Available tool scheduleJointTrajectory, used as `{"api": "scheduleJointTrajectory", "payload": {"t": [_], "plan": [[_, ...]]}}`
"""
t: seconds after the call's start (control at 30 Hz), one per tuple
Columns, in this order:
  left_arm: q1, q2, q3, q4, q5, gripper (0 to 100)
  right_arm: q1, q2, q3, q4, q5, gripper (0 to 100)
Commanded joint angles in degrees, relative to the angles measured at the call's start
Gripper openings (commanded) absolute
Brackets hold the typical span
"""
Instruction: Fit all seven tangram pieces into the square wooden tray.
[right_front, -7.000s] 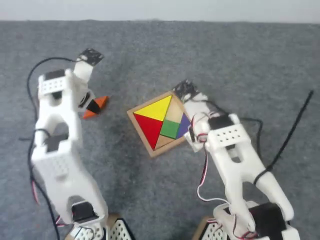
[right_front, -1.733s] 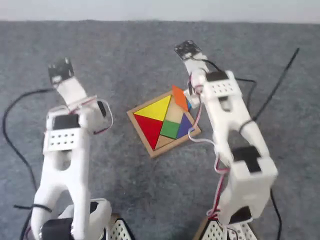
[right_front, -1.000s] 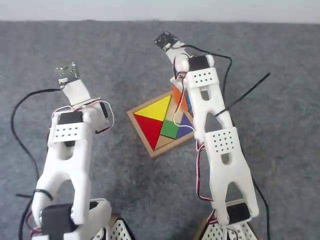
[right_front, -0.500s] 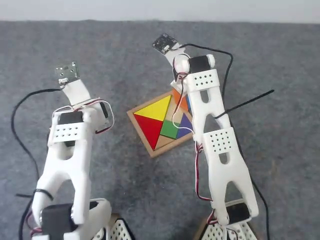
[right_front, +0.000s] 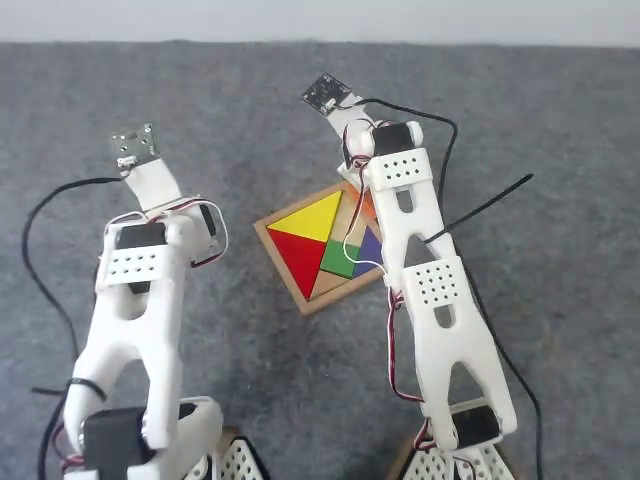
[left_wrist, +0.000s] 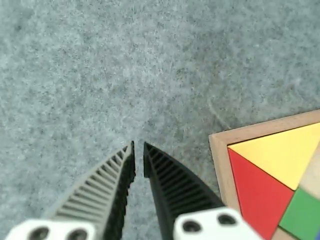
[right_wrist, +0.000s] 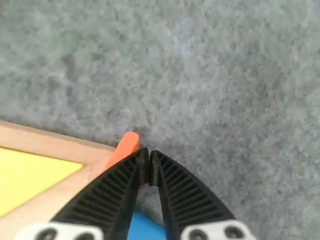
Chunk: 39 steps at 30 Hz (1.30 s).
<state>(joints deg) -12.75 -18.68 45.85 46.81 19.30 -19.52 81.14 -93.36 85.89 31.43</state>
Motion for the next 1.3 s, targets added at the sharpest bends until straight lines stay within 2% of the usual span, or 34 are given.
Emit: {"api": "scheduleJointTrajectory", "payload": {"t": [0.0, 0.6, 0.93, 1.27], "plan": [[0.09, -1.23, -2.59, 0.26, -0.7, 3, 0.4, -1.19, -2.2, -0.4, 0.35, 2.0], [0.09, -1.67, -2.59, 0.18, -0.7, 3, -3.12, -4.35, -3.16, 10.95, 0.26, 1.9], [-1.76, -1.67, -2.95, 0.09, -0.7, 3, -3.47, -6.37, -3.16, 13.67, 0.18, 0.7], [-1.67, -1.67, -2.95, 0.0, -0.7, 3, -5.05, -9.1, -3.08, 17.1, -4.13, 0.7]]}}
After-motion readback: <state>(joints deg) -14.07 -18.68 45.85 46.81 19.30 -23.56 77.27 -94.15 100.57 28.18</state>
